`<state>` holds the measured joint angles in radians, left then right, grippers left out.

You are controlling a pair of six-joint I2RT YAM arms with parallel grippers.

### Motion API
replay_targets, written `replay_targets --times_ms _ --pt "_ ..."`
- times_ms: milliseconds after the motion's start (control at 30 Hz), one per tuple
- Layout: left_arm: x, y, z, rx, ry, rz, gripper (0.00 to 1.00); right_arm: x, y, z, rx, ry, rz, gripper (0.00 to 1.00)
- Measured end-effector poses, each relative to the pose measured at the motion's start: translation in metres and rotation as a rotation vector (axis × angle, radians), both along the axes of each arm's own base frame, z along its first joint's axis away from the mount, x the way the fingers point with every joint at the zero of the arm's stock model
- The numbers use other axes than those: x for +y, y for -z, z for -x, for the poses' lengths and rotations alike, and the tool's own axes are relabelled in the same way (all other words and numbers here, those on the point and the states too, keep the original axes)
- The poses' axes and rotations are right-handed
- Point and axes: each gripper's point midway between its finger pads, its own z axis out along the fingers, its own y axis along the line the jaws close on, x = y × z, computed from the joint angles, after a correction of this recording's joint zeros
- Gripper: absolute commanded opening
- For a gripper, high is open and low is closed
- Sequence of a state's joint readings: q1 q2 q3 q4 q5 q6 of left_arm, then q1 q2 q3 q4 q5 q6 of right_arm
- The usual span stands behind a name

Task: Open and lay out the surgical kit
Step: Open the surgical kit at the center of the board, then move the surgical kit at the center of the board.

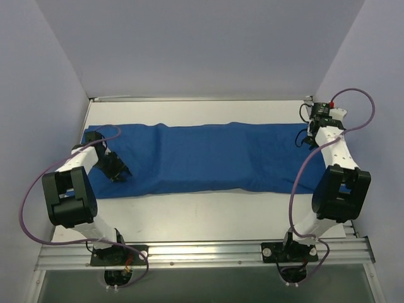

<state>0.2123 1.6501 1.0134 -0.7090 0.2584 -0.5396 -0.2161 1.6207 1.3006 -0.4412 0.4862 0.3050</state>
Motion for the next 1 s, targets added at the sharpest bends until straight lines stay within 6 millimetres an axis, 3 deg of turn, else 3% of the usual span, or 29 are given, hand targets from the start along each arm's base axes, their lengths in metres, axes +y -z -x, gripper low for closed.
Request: replay_targets --times_ms 33,133,233,333,367,400,433,500,600,733,867,1000 --pt "0.001 -0.002 -0.003 -0.008 0.004 -0.004 0.51 0.001 0.004 -0.001 0.011 -0.007 -0.002 0.62" --pt "0.006 -0.009 -0.011 -0.032 0.011 -0.029 0.54 0.012 0.008 -0.007 0.037 -0.042 -0.011 0.64" --pt "0.013 -0.015 -0.014 -0.047 0.017 -0.068 0.54 0.044 -0.007 -0.034 -0.015 -0.137 -0.039 0.57" --pt "0.020 -0.021 -0.019 -0.067 0.024 -0.109 0.34 0.090 -0.018 -0.065 -0.106 -0.269 -0.119 0.35" --pt "0.022 -0.023 -0.022 -0.075 0.028 -0.119 0.23 0.113 -0.017 -0.077 -0.137 -0.332 -0.176 0.28" --pt "0.023 -0.025 -0.024 -0.081 0.028 -0.124 0.19 0.128 -0.012 -0.084 -0.151 -0.372 -0.221 0.05" --pt "0.024 -0.026 -0.025 -0.087 0.037 -0.127 0.17 0.141 -0.003 -0.088 -0.157 -0.404 -0.268 0.00" --pt "0.023 -0.027 -0.031 -0.097 0.054 -0.118 0.15 0.159 0.021 -0.090 -0.144 -0.430 -0.360 0.00" --pt "0.018 -0.022 -0.038 -0.093 0.068 -0.081 0.02 0.177 0.066 -0.076 -0.075 -0.438 -0.470 0.00" --pt "0.011 -0.002 -0.037 -0.040 0.075 -0.040 0.02 0.197 0.110 -0.055 0.006 -0.434 -0.602 0.00" --pt "0.010 0.022 -0.039 0.038 0.063 -0.017 0.02 0.212 0.130 -0.058 0.008 -0.442 -0.671 0.00" --pt "0.010 0.024 -0.051 0.088 0.049 0.013 0.02 0.222 0.133 -0.066 -0.031 -0.447 -0.721 0.00"
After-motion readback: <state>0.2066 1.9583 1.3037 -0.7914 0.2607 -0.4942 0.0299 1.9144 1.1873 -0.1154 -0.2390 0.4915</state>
